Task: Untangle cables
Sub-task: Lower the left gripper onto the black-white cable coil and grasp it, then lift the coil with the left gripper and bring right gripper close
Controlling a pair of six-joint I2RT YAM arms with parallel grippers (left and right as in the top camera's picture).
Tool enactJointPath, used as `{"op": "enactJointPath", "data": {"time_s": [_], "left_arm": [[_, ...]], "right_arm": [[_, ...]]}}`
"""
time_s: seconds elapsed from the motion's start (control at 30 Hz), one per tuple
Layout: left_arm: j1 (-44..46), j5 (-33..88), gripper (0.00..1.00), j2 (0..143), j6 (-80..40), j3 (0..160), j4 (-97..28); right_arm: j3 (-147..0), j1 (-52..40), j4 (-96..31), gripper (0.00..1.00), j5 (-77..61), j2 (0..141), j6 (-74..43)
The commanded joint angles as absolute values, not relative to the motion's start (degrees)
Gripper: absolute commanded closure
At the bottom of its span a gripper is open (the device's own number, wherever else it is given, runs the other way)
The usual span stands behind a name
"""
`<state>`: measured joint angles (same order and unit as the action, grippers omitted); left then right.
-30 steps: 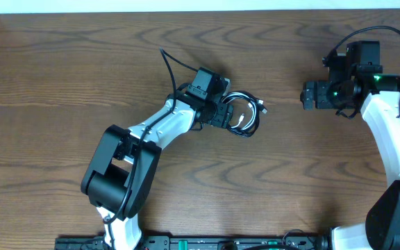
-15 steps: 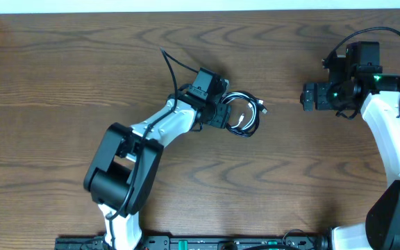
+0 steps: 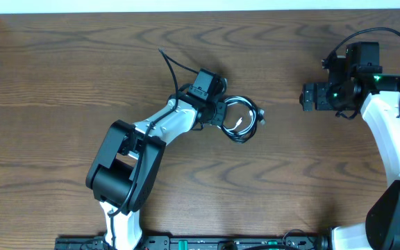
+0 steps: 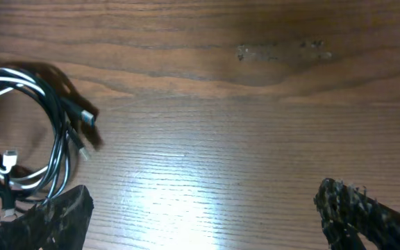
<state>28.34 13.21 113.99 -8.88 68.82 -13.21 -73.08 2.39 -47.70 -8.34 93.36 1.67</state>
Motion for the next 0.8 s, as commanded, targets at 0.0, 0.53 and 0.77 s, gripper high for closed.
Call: {"op": "enactJointPath", "data": {"time_s": [0.0,0.53,0.77], "left_arm": [[28.49,17.69,0.92,114.89,-11.29,68.36,-13.8],[28.32,45.01,0.89,103.42,-16.88,68.38,-6.59],[28.32,47.88,0.89,100.82,-20.56,68.38,-5.78]], "right_arm": [[-74.04,2.59,-47.77,0.01,-9.61,93.65,0.69],[-74.02,2.52,-53.71,0.01,-28.58,93.65,2.31],[-74.02,1.76,-54.61,0.02,-33.19,93.65,2.66]]}}
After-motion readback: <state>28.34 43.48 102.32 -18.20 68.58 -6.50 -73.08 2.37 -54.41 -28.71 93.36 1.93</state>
